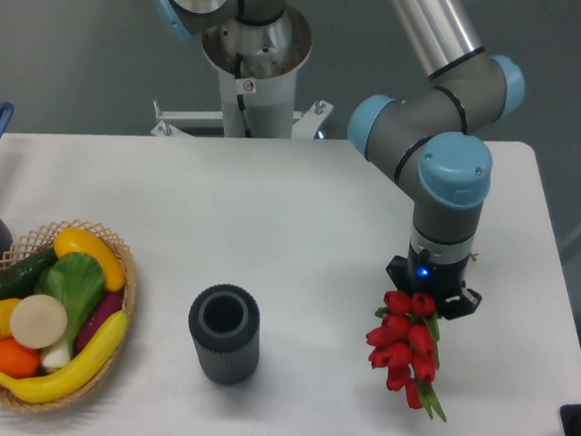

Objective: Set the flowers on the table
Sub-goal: 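Lower the held red tulips toward the table with the gripper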

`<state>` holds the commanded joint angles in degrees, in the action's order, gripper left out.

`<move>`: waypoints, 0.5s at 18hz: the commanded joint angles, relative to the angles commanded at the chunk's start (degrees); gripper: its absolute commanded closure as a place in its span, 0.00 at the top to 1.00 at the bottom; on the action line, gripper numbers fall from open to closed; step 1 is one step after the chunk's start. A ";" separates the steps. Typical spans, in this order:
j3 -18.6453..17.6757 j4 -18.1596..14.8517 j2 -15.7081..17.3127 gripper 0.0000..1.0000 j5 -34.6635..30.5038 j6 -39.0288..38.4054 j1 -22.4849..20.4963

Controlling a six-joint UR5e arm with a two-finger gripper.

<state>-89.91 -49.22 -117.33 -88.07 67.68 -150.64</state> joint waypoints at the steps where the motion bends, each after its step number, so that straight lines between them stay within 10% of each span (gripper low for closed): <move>1: 0.00 0.09 -0.09 0.18 0.00 -0.09 0.09; 9: -0.18 0.26 -0.88 0.18 0.00 -0.26 0.53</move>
<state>-90.09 -48.96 -118.21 -88.07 67.41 -150.12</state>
